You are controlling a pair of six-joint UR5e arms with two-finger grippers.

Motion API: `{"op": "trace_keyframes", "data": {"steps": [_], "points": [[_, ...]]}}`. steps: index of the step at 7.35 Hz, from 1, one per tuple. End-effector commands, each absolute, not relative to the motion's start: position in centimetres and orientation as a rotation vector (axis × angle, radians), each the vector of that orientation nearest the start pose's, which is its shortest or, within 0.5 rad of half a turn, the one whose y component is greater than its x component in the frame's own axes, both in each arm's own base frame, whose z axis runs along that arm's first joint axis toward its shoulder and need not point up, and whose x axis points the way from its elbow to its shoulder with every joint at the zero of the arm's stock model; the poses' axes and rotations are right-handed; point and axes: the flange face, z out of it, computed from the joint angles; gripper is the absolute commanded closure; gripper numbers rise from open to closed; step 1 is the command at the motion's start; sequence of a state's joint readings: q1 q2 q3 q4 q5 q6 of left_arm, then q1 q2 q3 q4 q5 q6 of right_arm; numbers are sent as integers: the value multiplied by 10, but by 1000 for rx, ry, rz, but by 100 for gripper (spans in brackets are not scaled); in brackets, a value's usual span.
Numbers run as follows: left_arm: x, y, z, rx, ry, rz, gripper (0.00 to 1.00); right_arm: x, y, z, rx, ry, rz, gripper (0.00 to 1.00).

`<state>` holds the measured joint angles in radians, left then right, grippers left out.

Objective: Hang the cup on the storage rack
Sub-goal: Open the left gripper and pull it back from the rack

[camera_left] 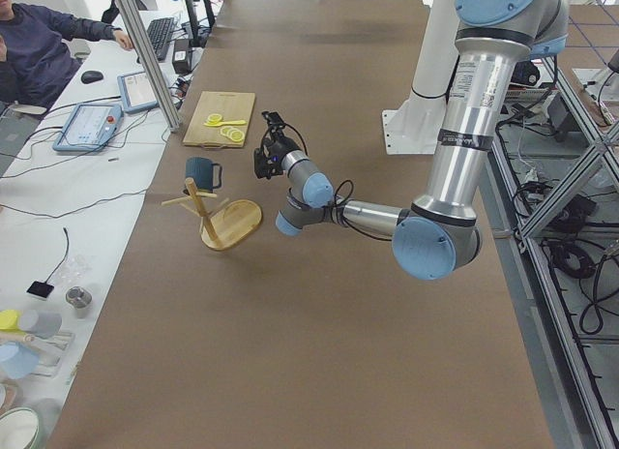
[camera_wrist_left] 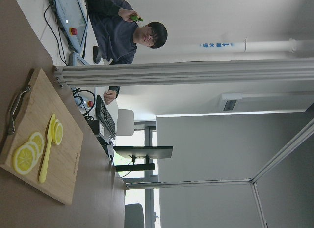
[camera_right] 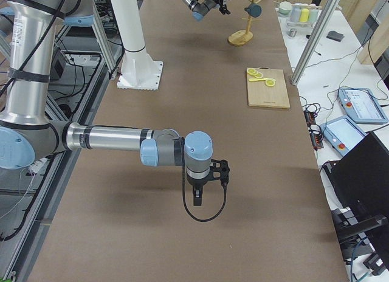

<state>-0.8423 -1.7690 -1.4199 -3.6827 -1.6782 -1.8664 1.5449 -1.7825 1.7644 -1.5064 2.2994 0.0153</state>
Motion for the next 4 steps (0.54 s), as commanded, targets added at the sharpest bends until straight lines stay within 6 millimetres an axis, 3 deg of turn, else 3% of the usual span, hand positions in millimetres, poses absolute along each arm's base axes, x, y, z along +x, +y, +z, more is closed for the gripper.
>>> {"op": "trace_keyframes", "data": {"steps": [1, 4], "points": [[246, -457, 418, 853, 1882, -285, 1, 57, -407, 655, 29, -729, -26, 0], [244, -467, 444, 1166, 1464, -17, 1, 56, -408, 656, 27, -729, -26, 0]]}}
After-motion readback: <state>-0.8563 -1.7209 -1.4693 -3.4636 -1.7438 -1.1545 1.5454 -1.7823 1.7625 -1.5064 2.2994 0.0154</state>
